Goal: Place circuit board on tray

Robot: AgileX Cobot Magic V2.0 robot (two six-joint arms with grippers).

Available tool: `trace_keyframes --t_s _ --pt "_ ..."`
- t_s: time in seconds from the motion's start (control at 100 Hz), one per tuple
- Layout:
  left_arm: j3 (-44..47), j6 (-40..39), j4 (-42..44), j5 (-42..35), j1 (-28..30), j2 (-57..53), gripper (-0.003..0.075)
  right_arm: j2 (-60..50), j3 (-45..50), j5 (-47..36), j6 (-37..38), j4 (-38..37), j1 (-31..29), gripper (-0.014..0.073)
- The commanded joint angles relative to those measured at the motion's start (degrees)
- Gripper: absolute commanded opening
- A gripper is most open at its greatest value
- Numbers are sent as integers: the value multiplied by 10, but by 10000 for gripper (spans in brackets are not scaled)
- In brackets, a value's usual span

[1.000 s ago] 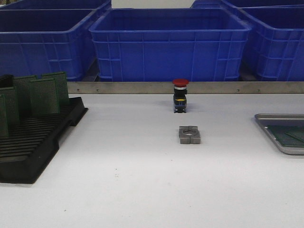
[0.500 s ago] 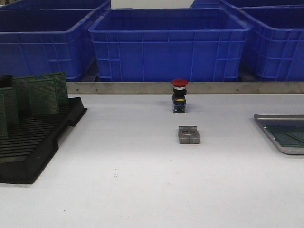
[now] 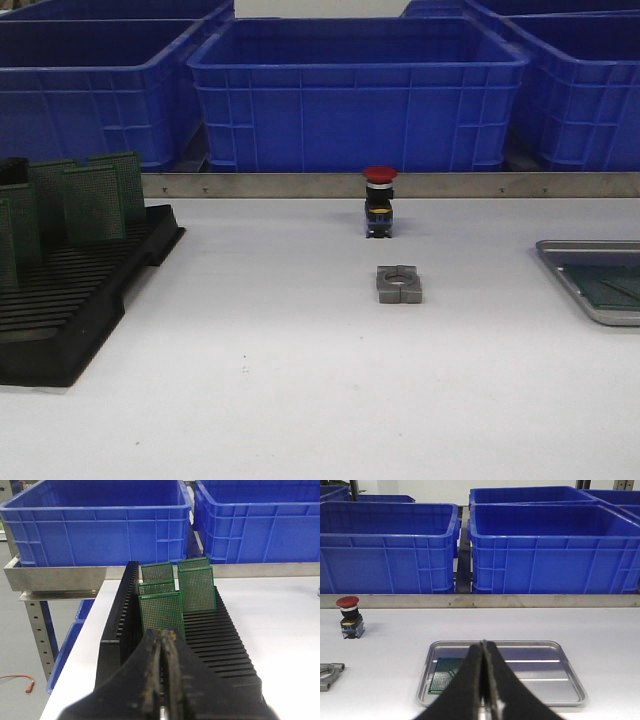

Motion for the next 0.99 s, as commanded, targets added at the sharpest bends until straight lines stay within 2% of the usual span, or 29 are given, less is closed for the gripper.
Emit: trace_keyframes --t_s 0.0,0.22,0.98 --pt "28 -6 -1 -46 -1 -18 -20 -17 -6 -50 11 -24 -3 -62" --pt "28 -6 -1 -46 -1 -18 -20 -17 -6 -39 -73 52 -3 -62" --pt "28 -6 -1 -46 -1 -18 -20 -17 -7 -39 -72 52 -3 -62"
